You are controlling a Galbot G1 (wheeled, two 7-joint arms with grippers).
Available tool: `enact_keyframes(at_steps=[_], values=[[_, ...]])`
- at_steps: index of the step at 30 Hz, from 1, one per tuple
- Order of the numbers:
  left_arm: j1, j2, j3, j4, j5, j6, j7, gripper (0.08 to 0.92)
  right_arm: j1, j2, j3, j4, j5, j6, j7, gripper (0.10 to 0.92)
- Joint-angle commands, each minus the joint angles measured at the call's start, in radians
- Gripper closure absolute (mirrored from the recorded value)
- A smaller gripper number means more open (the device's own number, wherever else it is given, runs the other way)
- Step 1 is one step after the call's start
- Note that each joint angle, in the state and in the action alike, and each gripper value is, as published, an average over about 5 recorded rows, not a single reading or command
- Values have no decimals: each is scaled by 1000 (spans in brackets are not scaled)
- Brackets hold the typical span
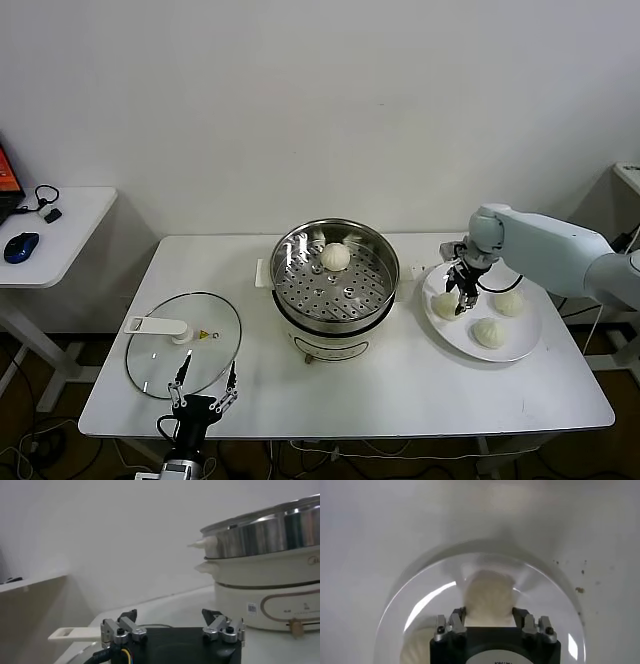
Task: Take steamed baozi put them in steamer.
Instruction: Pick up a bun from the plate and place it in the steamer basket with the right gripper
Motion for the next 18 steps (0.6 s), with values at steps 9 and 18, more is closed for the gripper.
enact_keyframes(at_steps=[9,18], values=[[7,-12,6,-23,1,4,0,177,167,-60,-83,129,98,-27,1,460],[2,-7,8,-23,4,11,2,177,543,-50,-334,334,379,-87,-2,462]])
